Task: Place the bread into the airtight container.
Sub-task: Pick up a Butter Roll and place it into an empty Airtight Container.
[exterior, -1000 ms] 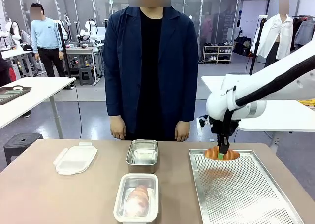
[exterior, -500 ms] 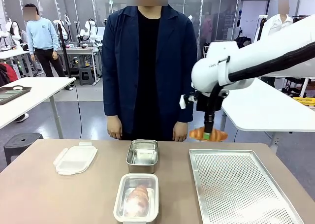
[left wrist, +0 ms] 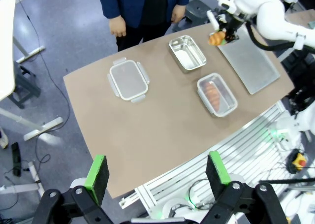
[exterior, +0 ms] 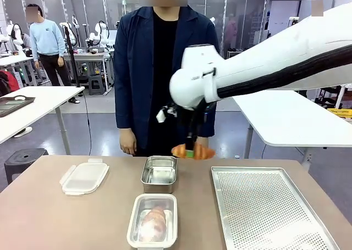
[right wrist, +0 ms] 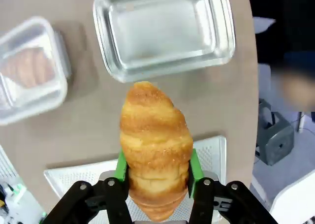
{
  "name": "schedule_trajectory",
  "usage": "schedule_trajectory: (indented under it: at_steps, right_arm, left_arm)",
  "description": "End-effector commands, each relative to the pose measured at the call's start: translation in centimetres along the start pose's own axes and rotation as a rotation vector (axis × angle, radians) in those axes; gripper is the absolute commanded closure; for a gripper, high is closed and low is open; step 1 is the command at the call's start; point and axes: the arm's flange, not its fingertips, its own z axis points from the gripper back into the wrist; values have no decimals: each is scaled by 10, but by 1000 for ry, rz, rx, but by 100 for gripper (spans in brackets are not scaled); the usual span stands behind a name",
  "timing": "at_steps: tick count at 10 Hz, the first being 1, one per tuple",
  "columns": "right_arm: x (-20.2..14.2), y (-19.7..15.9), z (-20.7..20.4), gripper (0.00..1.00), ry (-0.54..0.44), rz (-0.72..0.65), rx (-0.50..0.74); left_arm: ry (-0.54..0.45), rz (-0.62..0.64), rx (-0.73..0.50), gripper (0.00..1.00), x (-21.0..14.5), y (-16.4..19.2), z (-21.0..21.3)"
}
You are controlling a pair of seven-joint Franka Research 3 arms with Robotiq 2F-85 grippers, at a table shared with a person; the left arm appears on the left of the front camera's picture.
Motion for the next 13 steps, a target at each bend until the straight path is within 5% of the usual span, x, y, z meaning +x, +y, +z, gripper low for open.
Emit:
schedule_trajectory:
  at_steps: [1, 4, 5, 13]
  right_arm:
    - [49, 0, -1, 46, 67, 3, -4]
    - [93, 13, -2, 46, 66, -14, 26]
    - [71, 23, -6, 46, 32, 30, 6]
    - [79, 18, -7, 46, 37, 17, 18]
  left_arm:
    - [-2, -13, -6, 0, 0, 0, 1]
    - [-2, -13, -6, 0, 0, 0, 1]
    - [-2, -13, -6, 0, 0, 0, 1]
    - [-2, -13, -6, 0, 0, 0, 1]
